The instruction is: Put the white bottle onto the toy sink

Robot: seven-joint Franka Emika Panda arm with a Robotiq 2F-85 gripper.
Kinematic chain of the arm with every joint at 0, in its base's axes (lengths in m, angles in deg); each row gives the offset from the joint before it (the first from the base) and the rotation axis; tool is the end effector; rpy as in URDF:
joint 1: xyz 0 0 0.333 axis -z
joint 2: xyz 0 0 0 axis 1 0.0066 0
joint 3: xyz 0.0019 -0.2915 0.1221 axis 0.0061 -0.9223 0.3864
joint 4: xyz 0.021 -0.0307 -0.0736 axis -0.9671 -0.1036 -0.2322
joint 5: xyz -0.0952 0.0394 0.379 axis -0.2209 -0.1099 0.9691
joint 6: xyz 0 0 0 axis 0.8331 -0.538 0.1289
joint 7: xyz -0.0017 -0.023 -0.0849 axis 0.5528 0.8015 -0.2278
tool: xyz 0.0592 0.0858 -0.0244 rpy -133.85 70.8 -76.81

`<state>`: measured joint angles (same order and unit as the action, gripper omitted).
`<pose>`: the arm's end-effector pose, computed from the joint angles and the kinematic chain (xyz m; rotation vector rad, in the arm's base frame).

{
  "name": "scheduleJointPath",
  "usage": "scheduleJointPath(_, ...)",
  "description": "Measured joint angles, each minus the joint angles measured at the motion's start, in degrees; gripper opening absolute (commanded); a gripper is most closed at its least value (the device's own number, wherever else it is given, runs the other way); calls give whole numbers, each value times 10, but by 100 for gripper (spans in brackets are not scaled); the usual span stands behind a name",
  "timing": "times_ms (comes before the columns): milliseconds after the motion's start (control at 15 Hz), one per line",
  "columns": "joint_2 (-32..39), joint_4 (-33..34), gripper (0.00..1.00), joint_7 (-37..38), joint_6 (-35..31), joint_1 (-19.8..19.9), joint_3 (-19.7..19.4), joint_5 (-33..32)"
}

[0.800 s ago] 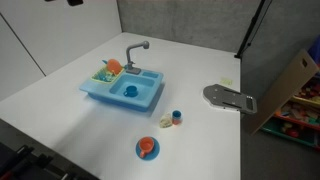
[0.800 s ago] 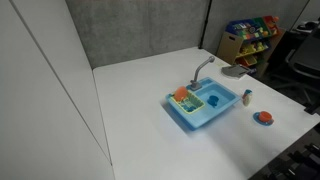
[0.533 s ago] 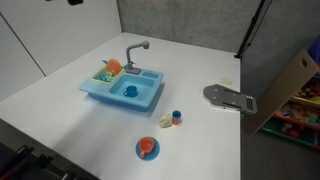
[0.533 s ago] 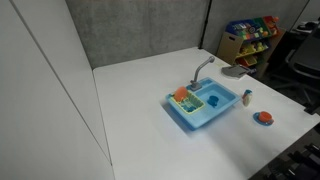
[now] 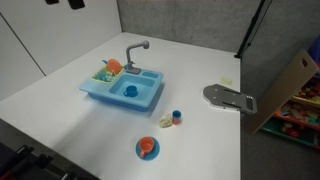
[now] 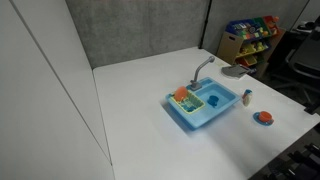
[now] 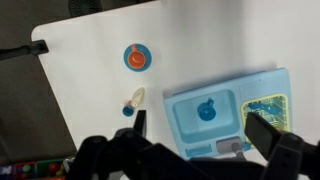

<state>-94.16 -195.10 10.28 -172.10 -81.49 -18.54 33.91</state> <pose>0.4015 -0.0952 0.5163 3.0677 -0.3779 0.0234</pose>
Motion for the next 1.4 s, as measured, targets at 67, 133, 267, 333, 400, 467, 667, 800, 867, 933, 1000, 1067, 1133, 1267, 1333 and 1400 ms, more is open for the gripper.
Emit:
scheduleJointPath(67, 8, 3, 100, 1, 0, -2, 1, 0)
scheduleJointPath(133, 18, 7, 100, 2, 0, -4, 1, 0)
scheduleJointPath(267, 42, 21, 100, 7, 0, -9, 3, 0)
scheduleJointPath(333, 54, 30, 100, 8, 0, -12, 5, 1)
scheduleJointPath(400, 67, 39, 100, 9, 0, -15, 6, 1)
scheduleJointPath(467, 78, 48, 100, 10, 0, -18, 8, 2)
scheduleJointPath(667, 113, 74, 100, 10, -1, -31, 12, 6)
scheduleJointPath(800, 135, 86, 100, 11, -11, -40, 15, 9)
scheduleJointPath(867, 146, 91, 100, 11, -18, -43, 17, 9)
scheduleJointPath(933, 157, 94, 100, 13, -26, -46, 19, 10)
scheduleJointPath(1000, 168, 97, 100, 15, -35, -48, 21, 10)
scheduleJointPath(1067, 180, 99, 100, 16, -44, -51, 22, 10)
scheduleJointPath(1133, 191, 101, 100, 19, -52, -52, 24, 10)
scheduleJointPath(1267, 215, 103, 100, 28, -74, -55, 25, 10)
scheduleJointPath(1333, 226, 103, 100, 34, -87, -55, 26, 10)
scheduleJointPath(1400, 238, 103, 100, 40, -99, -55, 26, 10)
